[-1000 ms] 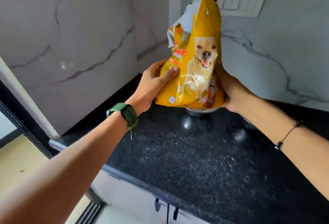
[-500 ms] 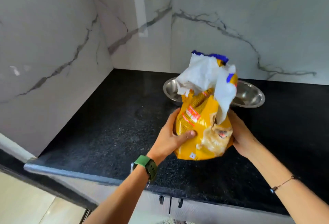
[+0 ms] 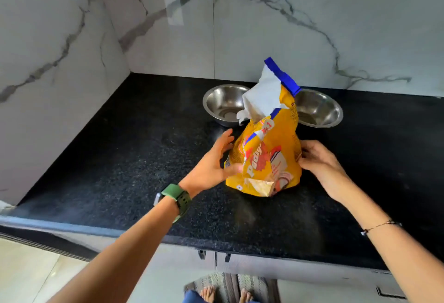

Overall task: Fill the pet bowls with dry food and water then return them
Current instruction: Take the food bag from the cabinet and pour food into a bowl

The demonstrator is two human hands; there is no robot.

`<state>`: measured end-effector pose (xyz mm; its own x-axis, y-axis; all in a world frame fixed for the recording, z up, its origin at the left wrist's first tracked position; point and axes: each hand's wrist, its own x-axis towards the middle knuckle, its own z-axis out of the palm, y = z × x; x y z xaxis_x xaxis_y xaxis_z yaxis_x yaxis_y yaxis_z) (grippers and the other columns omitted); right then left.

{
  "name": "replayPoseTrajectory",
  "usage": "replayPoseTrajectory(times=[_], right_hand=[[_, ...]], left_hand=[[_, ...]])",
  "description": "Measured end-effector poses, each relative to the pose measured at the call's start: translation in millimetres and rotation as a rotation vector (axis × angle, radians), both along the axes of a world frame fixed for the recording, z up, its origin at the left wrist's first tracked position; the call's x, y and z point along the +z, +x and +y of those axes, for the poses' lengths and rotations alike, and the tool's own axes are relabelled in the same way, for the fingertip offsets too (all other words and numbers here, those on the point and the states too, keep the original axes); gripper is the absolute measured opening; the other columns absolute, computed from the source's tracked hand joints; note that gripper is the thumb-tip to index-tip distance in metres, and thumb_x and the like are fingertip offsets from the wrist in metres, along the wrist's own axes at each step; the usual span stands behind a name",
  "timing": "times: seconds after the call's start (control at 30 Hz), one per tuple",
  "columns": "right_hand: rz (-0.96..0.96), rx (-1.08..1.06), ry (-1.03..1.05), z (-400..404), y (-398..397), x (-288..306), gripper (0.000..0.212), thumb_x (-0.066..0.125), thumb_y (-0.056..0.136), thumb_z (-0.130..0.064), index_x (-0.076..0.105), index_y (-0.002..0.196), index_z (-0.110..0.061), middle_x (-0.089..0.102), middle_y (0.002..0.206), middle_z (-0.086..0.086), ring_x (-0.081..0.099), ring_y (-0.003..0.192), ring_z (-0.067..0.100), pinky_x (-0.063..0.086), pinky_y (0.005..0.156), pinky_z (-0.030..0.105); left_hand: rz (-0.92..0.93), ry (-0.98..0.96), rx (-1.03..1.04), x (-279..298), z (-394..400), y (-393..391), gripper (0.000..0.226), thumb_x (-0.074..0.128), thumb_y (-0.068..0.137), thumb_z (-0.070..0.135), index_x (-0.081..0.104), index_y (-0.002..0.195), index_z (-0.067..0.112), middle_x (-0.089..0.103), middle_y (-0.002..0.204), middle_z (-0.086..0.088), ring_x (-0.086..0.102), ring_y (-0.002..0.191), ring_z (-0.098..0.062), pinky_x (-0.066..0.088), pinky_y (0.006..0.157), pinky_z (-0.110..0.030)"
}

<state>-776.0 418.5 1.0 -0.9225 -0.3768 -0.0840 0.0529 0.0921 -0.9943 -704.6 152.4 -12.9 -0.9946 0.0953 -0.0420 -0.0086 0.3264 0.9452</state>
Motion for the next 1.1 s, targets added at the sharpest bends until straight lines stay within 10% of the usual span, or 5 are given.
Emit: replayPoseTrajectory(times=[0.23,0.33,0.53,0.9,1.1], right_hand=[[-0.028,0.451,0.173,-5.4,-35.6,25.4,0.124,0.090,0.042,-0.046,0.019,0.144,-0.039,0.043,0.141,-0.009,0.047,0.128,0.007,0.045,0.101,0.032],[-0.045,0.381,0.130,-17.5,-40.7,23.0,0.103,0.090,0.043,-0.031,0.039,0.132,-0.032,0.065,0.118,-0.008,0.064,0.107,0.007,0.055,0.084,0.026],[0.047,0.058,0.065,-20.2,-46.2,9.0,0.020,0.059,0.085,0.005,0.067,0.086,-0.013,0.074,0.072,-0.009,0.068,0.070,0.005,0.053,0.067,0.024],[-0.250,-0.025,-0.556,-12.3,-32.6,-13.4,0.017,0.081,0.060,-0.029,0.079,0.076,-0.025,0.076,0.086,0.000,0.073,0.079,0.014,0.058,0.063,0.025],[-0.242,0.016,-0.391,-14.2,-25.4,-26.1,0.101,0.091,0.025,-0.055,0.058,0.113,-0.019,0.075,0.096,-0.004,0.072,0.088,0.013,0.057,0.065,0.024]], left_hand=[[0.133,-0.544,-0.052,-38.6,43.6,7.0,0.147,0.047,0.040,0.097,0.008,0.152,0.010,0.006,0.160,-0.009,-0.001,0.149,-0.024,0.013,0.119,-0.051],[0.127,-0.223,0.192,-37.4,62.4,-6.2,0.123,0.071,0.046,0.081,0.038,0.141,0.010,0.038,0.148,-0.002,0.031,0.140,-0.014,0.032,0.114,-0.042],[0.182,0.079,0.472,-22.7,60.2,-18.1,0.126,0.089,0.050,0.050,0.011,0.147,0.031,0.046,0.143,0.000,0.047,0.131,-0.018,0.043,0.105,-0.048],[0.012,0.028,0.374,-21.7,35.8,-27.6,0.106,0.084,0.045,0.066,0.029,0.134,0.045,0.050,0.136,0.006,0.050,0.126,-0.018,0.047,0.101,-0.048],[-0.025,0.125,0.388,-25.6,38.4,-23.9,0.065,0.081,0.048,0.056,0.049,0.102,0.040,0.064,0.108,0.016,0.062,0.101,0.002,0.051,0.084,-0.021]])
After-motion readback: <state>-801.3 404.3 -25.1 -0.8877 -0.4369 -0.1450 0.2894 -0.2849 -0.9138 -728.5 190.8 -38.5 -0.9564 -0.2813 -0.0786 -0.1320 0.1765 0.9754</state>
